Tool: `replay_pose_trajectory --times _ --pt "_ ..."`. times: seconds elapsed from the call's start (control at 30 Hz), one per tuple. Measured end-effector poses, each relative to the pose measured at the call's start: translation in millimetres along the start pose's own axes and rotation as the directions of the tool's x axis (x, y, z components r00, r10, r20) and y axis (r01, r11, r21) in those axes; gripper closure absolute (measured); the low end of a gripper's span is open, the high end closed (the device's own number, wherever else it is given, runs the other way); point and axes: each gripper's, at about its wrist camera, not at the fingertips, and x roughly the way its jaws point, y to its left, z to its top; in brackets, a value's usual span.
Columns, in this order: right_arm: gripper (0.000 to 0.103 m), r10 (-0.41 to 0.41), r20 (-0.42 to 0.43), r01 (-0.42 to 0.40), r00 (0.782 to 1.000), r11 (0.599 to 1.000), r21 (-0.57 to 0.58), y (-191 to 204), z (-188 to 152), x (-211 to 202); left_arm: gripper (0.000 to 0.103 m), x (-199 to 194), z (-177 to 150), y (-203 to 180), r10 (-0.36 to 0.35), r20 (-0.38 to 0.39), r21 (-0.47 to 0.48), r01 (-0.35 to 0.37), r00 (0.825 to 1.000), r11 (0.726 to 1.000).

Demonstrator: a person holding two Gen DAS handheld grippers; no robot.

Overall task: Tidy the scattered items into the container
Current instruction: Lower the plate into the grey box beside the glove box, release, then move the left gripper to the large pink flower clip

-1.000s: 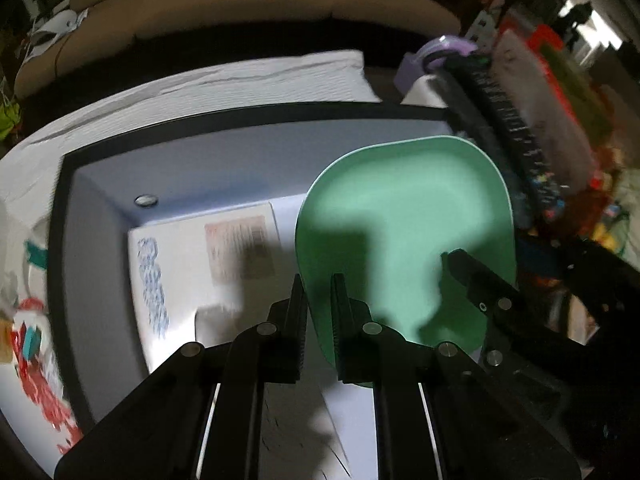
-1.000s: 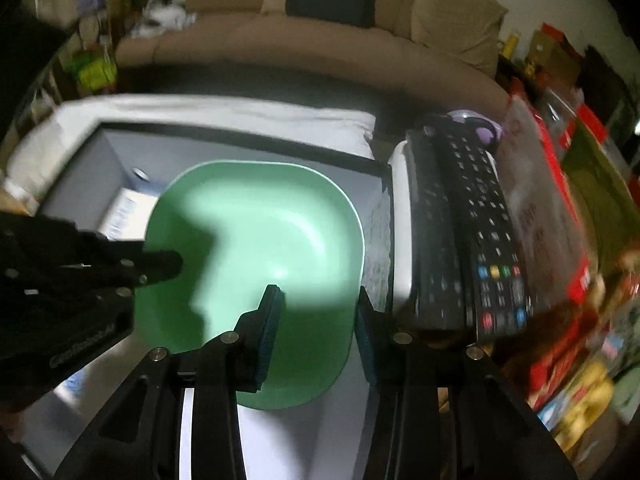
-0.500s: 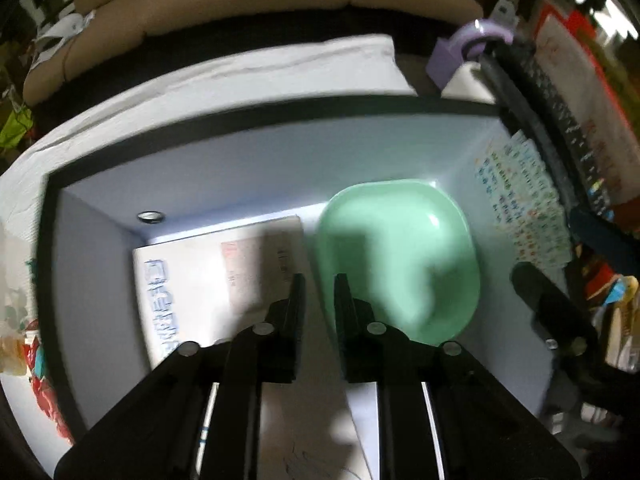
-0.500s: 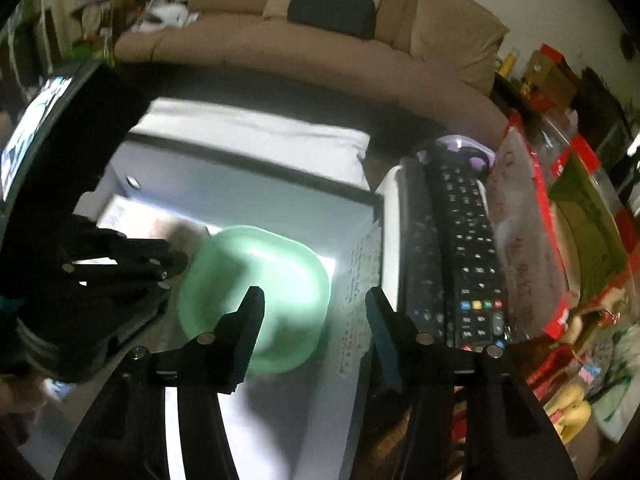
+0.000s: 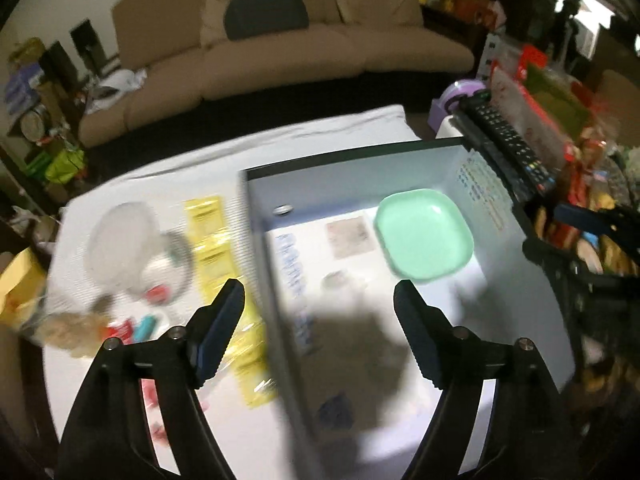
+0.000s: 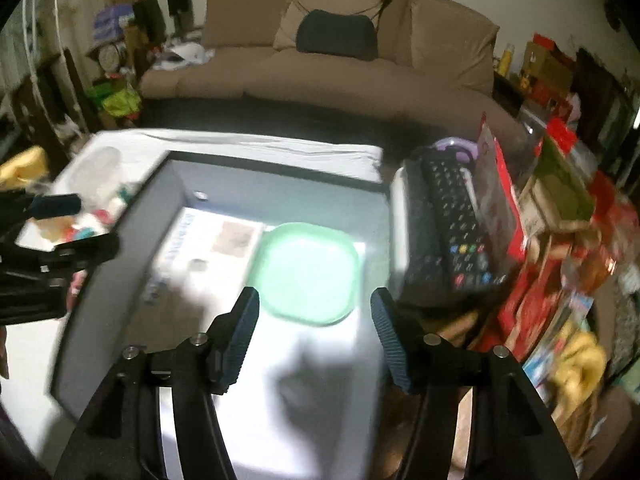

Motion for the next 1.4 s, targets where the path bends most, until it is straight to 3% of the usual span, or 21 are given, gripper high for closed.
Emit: replay_pose_trajectory --times 0.13,0.23,0.33,0.43,0.5,0.57,0.87,1.2,1.4 --pt "0.033 0.094 0.04 -0.094 0.995 0.996 0.002 32.7 -19.0 -30.4 0.017 -53.6 -60.6 59.0 0.064 0.075 -0.067 -0.059 0.995 0.996" --pt "0.032 0.167 0.067 -0.166 0.984 0.986 -0.022 65.4 -34.2 -53.4 0.015 -74.2 -112.9 104.9 0.107 0.079 -0.13 -0.096 0.991 0.987" --pt "0.023 0.228 0.096 -0.226 0.969 0.974 -0.036 98.9 -45.8 -71.4 0.015 -77.8 -162.8 149.2 0.106 0.036 -0.233 -0.095 0.994 0.968" --pt "0.022 0.279 0.103 -0.275 0.955 0.96 -0.052 135.0 -56.3 -80.7 0.015 -77.0 -204.9 181.9 0.1 0.024 -0.333 -0.086 0.995 0.939" --pt "0.02 0.304 0.1 -0.299 0.947 0.952 -0.069 160.4 -64.1 -81.1 0.003 -76.4 -224.2 192.4 0.109 0.019 -0.365 -0.094 0.994 0.926" --pt "0.0 0.332 0.078 -0.327 0.94 0.943 -0.065 184.4 -70.3 -74.9 0.0 -78.7 -238.5 200.6 0.112 0.017 -0.379 -0.097 0.994 0.92" --pt "0.0 0.267 0.06 -0.262 0.962 0.962 -0.078 268.2 -86.3 -45.6 0.0 -98.0 -247.4 212.9 0.162 0.066 -0.366 -0.128 0.985 0.922" --pt "0.0 0.226 0.052 -0.221 0.973 0.971 -0.089 298.4 -90.0 -30.6 0.0 -72.2 -249.3 227.2 0.135 0.051 -0.412 -0.103 0.99 0.905" --pt "0.0 0.24 0.041 -0.236 0.97 0.968 -0.079 297.8 -89.8 -18.2 0.0 -39.7 -248.2 227.7 0.063 0.043 -0.381 -0.042 0.997 0.924"
